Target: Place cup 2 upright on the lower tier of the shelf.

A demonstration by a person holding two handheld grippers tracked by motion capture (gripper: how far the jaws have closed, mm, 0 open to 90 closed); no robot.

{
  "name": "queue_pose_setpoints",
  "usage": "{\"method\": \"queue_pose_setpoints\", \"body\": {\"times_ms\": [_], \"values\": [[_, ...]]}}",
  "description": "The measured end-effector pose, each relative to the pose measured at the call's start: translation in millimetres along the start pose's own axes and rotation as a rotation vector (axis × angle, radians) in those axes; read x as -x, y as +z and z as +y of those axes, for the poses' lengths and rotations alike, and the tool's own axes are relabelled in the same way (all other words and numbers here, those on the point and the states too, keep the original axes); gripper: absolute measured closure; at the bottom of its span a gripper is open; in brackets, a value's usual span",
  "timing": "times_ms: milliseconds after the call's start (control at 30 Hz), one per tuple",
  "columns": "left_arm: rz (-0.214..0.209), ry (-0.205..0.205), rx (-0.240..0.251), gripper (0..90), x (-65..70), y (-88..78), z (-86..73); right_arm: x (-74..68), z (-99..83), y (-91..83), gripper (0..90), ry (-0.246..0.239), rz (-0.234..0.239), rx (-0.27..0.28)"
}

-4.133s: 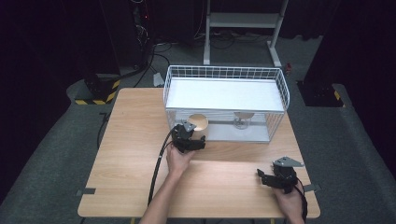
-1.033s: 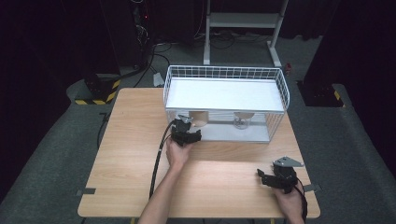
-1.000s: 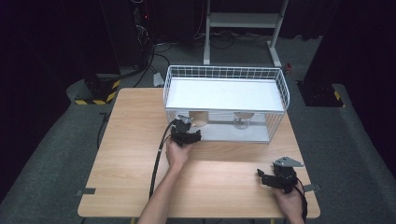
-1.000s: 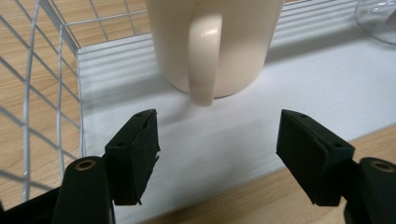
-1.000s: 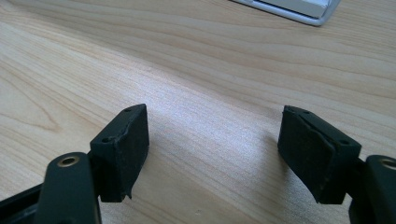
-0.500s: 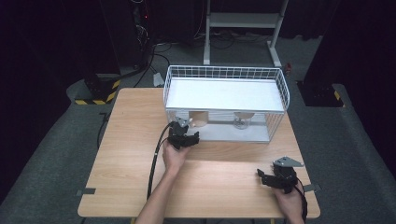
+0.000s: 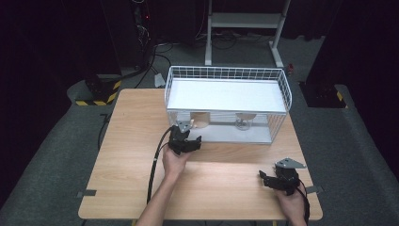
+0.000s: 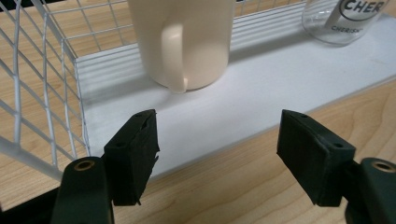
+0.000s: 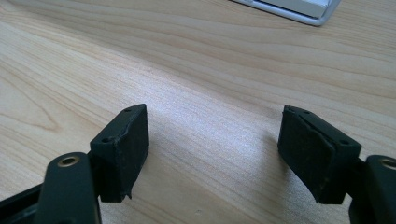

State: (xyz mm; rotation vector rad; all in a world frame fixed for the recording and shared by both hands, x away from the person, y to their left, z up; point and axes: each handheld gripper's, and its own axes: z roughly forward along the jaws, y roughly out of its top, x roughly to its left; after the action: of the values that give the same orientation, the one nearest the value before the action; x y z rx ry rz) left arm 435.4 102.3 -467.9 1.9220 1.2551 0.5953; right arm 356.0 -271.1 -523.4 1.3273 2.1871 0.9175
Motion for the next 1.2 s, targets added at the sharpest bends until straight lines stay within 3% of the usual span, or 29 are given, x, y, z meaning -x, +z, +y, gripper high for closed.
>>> {"method": "queue_pose_setpoints", "body": {"times_ms": [200,367,600,833,1200], "values": [[-0.011,-0.006,0.009,28.6,1.3,-7.2,-1.8,0.0,0.0,0.0,24.9,0.001,0.000,0.000],[-0.011,0.028,0.012,28.2,5.5,-13.8,-2.0,0.1,0.0,-0.1,25.0,-0.002,0.000,-0.001],[-0.037,0.008,0.024,28.2,7.2,-20.7,-7.3,0.1,0.0,0.0,25.0,-0.002,0.000,0.000],[-0.022,0.048,0.025,28.0,12.4,-28.3,-13.1,0.1,0.0,-0.1,25.0,-0.002,0.000,-0.001],[-0.051,0.029,0.013,28.0,10.7,-37.2,-24.8,0.0,0.0,0.0,24.9,0.000,0.000,0.000]]}}
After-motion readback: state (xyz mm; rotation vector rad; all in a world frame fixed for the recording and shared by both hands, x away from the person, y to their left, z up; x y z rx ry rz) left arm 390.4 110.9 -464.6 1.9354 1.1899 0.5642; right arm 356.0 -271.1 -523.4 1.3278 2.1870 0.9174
